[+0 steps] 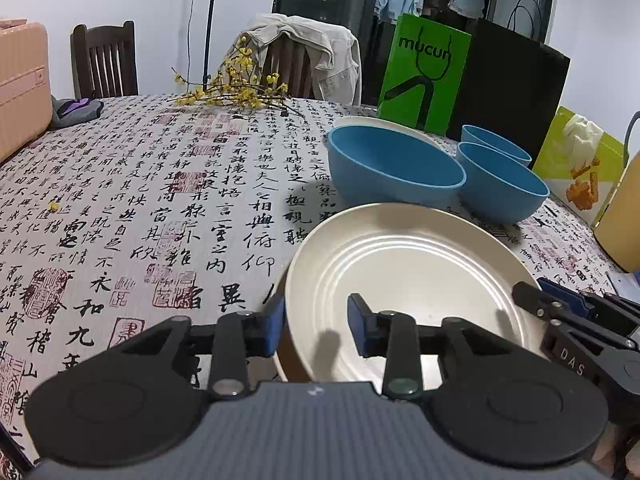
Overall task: Organize plates and bowls
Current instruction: 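Open the left gripper to release the stacked cream plate, then withdraw the left tool from the plate stack past the blue bowls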
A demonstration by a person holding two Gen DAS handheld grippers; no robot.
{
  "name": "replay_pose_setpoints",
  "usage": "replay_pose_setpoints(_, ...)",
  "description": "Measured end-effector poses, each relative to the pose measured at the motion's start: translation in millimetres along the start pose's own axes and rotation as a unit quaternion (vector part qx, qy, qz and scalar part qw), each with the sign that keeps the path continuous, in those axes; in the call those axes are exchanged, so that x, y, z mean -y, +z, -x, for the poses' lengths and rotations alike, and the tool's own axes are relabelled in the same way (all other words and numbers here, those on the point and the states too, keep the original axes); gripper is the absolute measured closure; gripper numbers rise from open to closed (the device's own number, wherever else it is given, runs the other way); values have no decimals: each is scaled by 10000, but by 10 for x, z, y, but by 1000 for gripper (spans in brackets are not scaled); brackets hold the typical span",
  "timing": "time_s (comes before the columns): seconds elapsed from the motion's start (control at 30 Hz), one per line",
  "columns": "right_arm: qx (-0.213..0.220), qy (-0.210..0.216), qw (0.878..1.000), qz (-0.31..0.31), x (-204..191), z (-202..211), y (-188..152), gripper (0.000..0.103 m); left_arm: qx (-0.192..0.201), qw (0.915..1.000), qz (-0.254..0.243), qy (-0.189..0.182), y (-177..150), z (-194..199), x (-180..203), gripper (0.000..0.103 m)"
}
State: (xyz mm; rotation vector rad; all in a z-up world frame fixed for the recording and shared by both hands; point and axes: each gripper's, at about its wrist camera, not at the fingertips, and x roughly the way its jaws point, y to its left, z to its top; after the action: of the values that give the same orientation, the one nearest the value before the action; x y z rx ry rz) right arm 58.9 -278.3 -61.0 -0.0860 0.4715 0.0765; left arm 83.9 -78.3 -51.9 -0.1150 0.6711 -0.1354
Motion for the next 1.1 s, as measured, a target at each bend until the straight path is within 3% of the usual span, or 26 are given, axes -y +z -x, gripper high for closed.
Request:
replay_pose_setpoints(0.1, 32, 28, 10000, -3, -4, 14, -3, 77, 31, 10000, -11, -27, 4, 15, 7, 62)
replay_pose_setpoints(0.3, 135, 151, 9997, -130, 22, 67, 3, 57, 267, 9996, -35, 10, 27, 123, -4, 44)
replay_pose_setpoints(0.37, 177, 156, 9996, -165, 35, 81, 9, 43, 332, 9994, -13, 33, 43, 152, -22, 38)
replay_pose_setpoints(0.5, 174, 186, 9992, -313, 83, 91, 9, 32, 411, 9991, 20, 79, 54, 181, -59, 31)
replay_pose_setpoints(0.57, 160, 238, 9986, -448, 127, 86, 6, 15, 447, 9989, 47, 105, 55, 197, -86, 25)
replay_pose_setpoints(0.67, 135, 332, 9973, -642, 193, 85, 2, 8, 503, 9986, 95, 119, 47, 230, -132, 13)
replay_pose_setpoints(0.7, 116, 365, 9968, -703, 212, 86, 2, 6, 516, 9985, 134, 109, 43, 240, -153, 2)
replay_pose_setpoints(0.73, 106, 399, 9963, -754, 227, 89, 1, 0, 540, 9983, 188, 92, 34, 253, -176, 0)
replay_pose_setpoints(1.1, 162, 622, 9935, -940, 227, 210, 6, 0, 670, 9973, 299, 3, -17, 366, -266, 0)
